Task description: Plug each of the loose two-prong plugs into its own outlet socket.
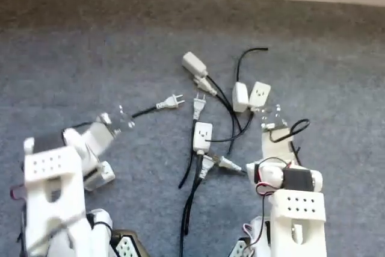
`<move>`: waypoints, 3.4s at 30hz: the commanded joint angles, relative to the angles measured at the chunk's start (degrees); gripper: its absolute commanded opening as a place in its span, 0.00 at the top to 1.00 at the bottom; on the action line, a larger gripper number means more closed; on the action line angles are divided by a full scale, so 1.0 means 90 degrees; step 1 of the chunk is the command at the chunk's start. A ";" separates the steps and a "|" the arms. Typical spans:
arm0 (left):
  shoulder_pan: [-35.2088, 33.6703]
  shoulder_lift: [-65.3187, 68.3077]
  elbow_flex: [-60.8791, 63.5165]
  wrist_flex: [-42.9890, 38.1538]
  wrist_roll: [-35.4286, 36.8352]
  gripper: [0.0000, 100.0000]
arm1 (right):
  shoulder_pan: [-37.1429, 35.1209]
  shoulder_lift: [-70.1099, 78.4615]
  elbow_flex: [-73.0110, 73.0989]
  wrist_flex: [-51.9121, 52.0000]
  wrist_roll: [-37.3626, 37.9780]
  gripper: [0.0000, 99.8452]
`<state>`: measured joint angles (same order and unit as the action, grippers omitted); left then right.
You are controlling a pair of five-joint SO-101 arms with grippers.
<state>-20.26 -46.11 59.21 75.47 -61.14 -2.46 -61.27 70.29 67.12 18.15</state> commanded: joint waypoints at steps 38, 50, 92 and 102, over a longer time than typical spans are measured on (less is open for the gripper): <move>-0.0142 -0.0884 0.0913 -0.1006 0.0215 0.76 | -0.0093 0.0063 -0.0015 -0.0083 -0.0029 0.94; -0.0601 -0.0933 0.1890 -0.1426 -0.0508 0.76 | -0.0093 0.0063 -0.0015 -0.0073 -0.0029 0.94; 0.0933 -0.0894 0.0972 -0.1074 -0.0811 0.94 | -0.0093 0.0024 0.0464 -0.0317 0.0186 0.94; 0.0777 -0.0874 0.1021 -0.2403 0.0039 0.72 | -0.0093 0.0054 0.0464 -0.0317 0.0186 0.94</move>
<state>-13.05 -53.93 70.20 55.69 -61.85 -2.99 -61.10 74.77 65.01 19.21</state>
